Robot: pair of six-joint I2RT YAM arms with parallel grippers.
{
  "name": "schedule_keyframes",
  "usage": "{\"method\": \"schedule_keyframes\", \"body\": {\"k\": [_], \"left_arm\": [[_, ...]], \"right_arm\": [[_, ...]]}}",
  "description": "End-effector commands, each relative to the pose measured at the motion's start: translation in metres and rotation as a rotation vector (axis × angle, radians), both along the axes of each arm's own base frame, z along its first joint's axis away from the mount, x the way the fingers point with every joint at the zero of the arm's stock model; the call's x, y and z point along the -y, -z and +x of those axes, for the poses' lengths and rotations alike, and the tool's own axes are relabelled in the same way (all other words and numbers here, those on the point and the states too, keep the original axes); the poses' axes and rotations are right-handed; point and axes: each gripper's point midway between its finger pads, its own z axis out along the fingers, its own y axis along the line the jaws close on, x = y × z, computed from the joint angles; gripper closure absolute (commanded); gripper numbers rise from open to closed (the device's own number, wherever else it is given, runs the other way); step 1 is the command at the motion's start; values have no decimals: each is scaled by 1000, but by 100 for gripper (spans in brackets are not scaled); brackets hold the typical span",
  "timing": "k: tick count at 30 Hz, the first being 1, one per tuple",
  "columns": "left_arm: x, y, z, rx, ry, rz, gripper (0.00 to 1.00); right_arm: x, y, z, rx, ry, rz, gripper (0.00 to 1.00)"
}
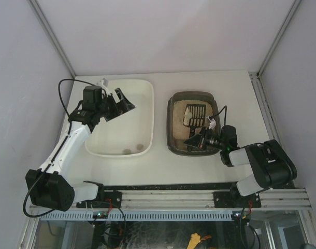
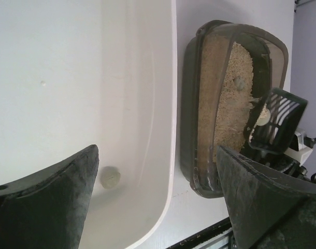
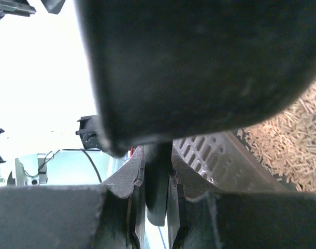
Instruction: Clean the litter box
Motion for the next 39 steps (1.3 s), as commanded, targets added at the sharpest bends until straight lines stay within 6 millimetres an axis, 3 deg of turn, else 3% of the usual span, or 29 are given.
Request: {"method": "schedule_keyframes", "body": {"k": [1, 4, 13, 18, 22, 25, 28, 33, 37, 39], "left_arm": [[-8, -4, 3, 56, -18, 32, 2], [-9, -3, 4, 56, -18, 37, 2], [-10, -4, 4, 73, -9, 54, 3], [-14, 2, 3, 76, -12, 77, 4], [-15, 5, 4, 72, -15, 80, 4], [-15, 7, 4, 69, -16, 80, 4], [-15, 7, 5, 71, -19, 83, 4], [-16, 8, 5, 71, -19, 86, 4], [-16, 8, 5, 69, -21, 89, 4], [-16, 9, 5, 69, -20, 91, 4]], "right_arm": [[-2, -37, 3, 220, -33, 119, 100], [-5, -29, 2, 196, -58, 119, 100], [5, -34, 4, 204, -33, 143, 100], [20, -28, 8, 216, 31, 54, 100], [8, -7, 0, 185, -50, -124, 100], [13, -27, 0, 184, -40, -24, 100], [32, -27, 9, 127, 39, 43, 100], [6, -10, -5, 49, -79, 0, 100], [24, -25, 7, 43, 10, 101, 100], [18, -24, 8, 15, -11, 111, 100]]}}
